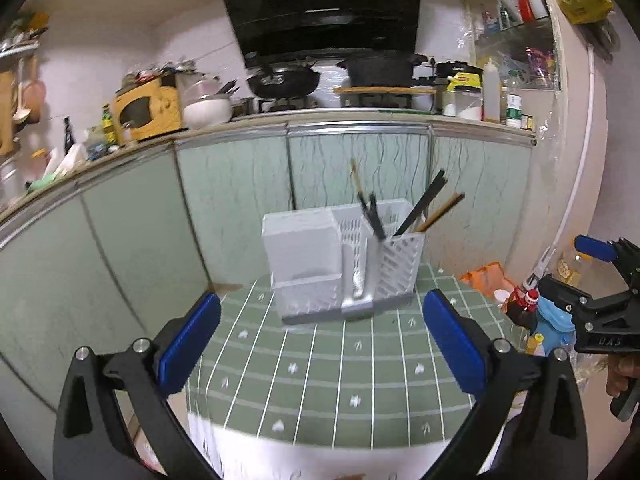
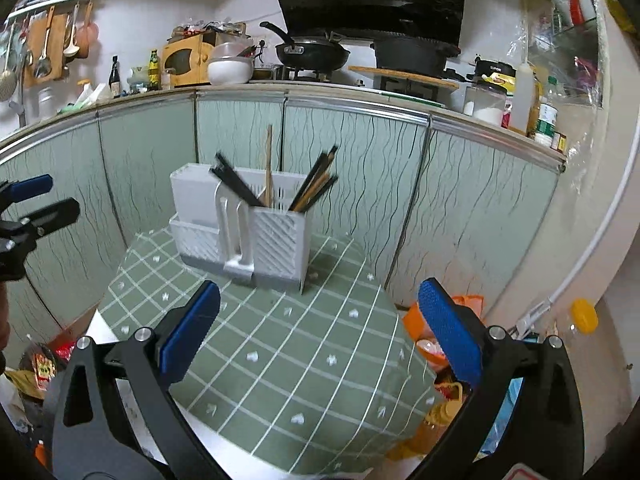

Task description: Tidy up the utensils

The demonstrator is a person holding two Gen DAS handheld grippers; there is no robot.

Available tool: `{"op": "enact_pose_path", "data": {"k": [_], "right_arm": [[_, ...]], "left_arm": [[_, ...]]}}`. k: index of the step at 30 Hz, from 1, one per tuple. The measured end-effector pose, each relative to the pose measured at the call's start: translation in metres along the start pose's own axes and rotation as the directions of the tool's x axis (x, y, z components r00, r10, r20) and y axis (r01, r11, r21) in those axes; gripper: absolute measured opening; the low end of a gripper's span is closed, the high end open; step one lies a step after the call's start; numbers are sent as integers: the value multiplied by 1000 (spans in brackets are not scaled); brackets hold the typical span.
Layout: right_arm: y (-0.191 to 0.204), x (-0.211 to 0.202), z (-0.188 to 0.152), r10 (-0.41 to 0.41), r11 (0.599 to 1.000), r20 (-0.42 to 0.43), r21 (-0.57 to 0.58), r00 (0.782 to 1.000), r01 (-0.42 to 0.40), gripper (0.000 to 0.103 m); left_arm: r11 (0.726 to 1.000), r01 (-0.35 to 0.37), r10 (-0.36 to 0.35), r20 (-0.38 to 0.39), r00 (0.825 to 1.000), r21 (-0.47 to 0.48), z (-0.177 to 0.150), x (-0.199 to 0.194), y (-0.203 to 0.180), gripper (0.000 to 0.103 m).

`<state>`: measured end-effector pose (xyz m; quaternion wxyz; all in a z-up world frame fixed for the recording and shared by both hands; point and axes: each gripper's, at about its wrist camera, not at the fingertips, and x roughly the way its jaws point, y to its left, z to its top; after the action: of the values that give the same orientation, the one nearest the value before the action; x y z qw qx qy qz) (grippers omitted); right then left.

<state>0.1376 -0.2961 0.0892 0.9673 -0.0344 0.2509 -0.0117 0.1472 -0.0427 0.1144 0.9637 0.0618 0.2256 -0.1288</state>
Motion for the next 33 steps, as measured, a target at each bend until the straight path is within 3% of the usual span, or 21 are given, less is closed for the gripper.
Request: {"op": "enact_pose_path", "data": {"k": [14, 33], "right_arm": [[14, -18, -79, -40, 999, -59, 11, 997, 41, 95], [17, -18, -91, -36, 999, -86, 29, 996, 39, 95]], "left_arm": [[994, -83, 80, -42, 996, -76, -71, -32, 14, 99], [991, -116, 108, -108, 988, -70, -94, -23, 12, 99]]}}
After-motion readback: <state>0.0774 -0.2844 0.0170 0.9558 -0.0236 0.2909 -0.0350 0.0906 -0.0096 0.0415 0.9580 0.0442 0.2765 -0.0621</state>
